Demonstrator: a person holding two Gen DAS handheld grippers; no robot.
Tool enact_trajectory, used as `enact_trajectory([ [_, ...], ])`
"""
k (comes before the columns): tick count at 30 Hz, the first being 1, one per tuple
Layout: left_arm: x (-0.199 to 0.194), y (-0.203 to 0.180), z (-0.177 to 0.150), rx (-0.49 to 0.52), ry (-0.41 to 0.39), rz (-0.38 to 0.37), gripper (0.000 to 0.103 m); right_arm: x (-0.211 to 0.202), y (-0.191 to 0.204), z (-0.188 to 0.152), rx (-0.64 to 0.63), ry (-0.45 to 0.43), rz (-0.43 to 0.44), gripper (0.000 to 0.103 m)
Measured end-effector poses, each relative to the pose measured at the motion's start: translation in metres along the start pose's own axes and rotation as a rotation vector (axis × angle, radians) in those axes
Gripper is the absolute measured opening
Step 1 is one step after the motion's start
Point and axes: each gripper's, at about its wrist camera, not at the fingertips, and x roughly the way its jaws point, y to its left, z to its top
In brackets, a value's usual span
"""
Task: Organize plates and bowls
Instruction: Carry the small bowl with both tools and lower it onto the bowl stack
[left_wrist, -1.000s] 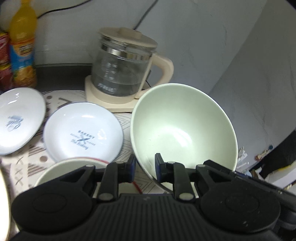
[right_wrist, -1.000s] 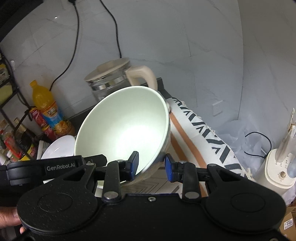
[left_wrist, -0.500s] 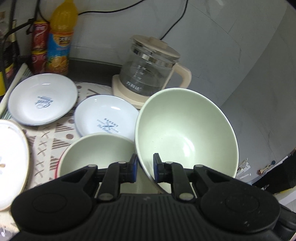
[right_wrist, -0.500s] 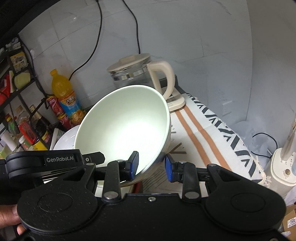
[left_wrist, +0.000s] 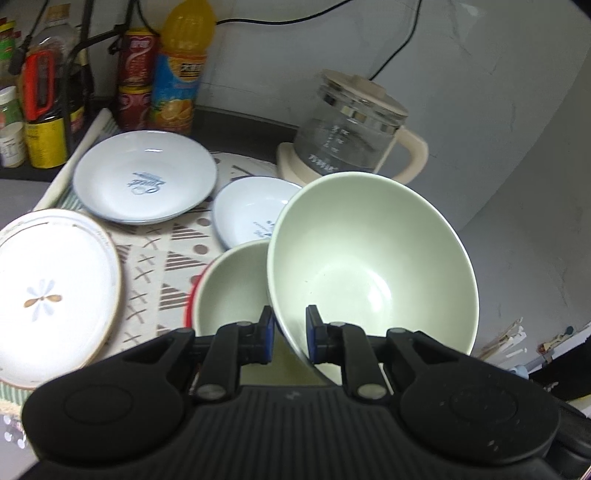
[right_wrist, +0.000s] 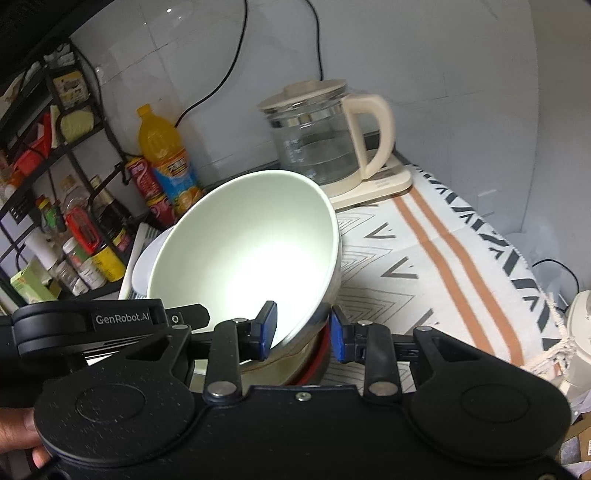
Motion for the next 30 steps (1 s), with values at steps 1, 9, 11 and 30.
enact_trajectory([
  [1, -0.001, 0.003, 0.0, -0.007, 0.0, 0.006, 0.015, 0.001, 0.002, 0.0, -0.003, 0.005, 0.006, 0.03],
  [9, -0.002, 0.018, -0.002, -0.025, 0.022, 0.056, 0.015, 0.012, 0.015, -0.005, -0.02, 0.043, 0.035, 0.03],
  [11, -0.001, 0.021, -0.003, -0.029, 0.031, 0.069, 0.015, 0.015, 0.018, -0.006, -0.023, 0.056, 0.036, 0.03],
  [30, 0.006, 0.02, 0.003, 0.023, 0.039, 0.131, 0.023, 0.026, 0.021, -0.01, -0.035, 0.117, 0.007, 0.041],
])
